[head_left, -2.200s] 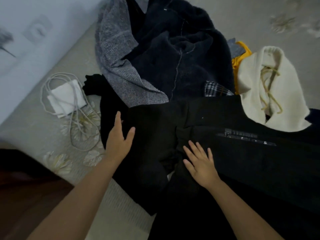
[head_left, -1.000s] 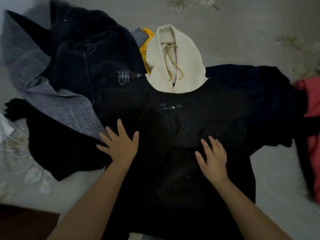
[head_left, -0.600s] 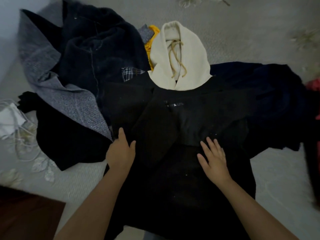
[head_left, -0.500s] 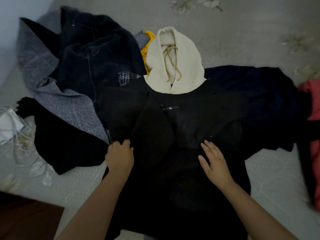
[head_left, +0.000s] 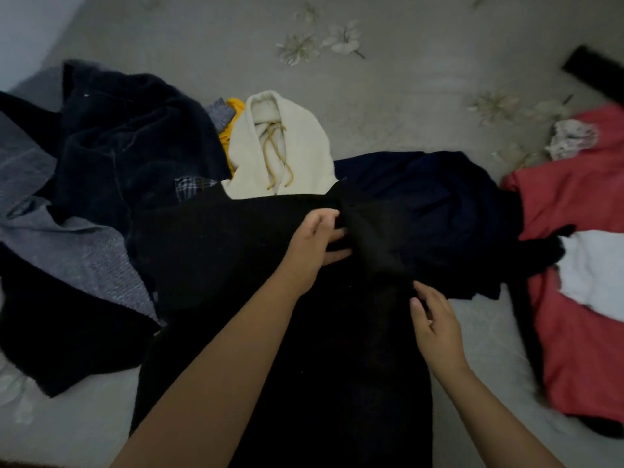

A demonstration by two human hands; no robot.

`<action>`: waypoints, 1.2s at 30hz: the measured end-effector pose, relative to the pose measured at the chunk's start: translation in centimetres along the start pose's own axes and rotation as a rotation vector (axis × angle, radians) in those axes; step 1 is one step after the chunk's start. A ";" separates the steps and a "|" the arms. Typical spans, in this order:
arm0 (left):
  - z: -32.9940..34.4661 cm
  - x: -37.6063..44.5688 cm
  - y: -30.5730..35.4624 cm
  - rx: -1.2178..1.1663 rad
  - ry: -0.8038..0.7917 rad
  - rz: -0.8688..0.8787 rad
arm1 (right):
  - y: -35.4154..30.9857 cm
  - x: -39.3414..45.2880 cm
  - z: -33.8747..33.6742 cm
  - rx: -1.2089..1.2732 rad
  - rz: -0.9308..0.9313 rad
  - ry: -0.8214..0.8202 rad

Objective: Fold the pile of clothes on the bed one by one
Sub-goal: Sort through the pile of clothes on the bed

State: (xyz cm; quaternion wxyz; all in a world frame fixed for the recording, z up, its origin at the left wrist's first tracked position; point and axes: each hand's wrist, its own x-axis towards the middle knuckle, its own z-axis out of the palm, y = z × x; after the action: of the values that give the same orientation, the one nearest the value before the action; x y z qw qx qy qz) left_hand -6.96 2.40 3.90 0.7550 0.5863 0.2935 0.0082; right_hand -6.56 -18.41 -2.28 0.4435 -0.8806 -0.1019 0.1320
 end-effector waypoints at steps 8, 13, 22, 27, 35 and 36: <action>4.1 4.4 -1.5 1.033 -0.035 0.445 | 1.8 0.7 0.2 0.122 0.210 0.068; 6.2 7.9 0.1 1.294 -0.096 0.511 | 1.4 1.0 3.2 -0.058 0.368 0.088; 11.6 13.2 -0.4 1.423 -0.312 0.197 | 0.1 0.5 5.2 -0.072 0.533 0.297; 11.3 14.1 -0.2 1.035 -0.157 0.356 | -1.2 -0.3 5.5 -0.089 0.416 0.700; 11.6 14.8 -1.9 0.862 -0.186 0.365 | -0.6 0.8 6.1 -0.064 0.636 0.806; 11.3 14.7 -2.4 1.010 -0.280 0.398 | -0.1 0.8 6.2 -0.048 0.699 0.751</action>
State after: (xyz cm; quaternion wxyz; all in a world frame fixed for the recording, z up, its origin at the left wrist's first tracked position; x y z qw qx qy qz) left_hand 9.57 -3.09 -3.04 0.3960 0.9147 0.0415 -0.0688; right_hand -7.85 -13.43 -5.87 0.3586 -0.8588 0.3617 -0.0554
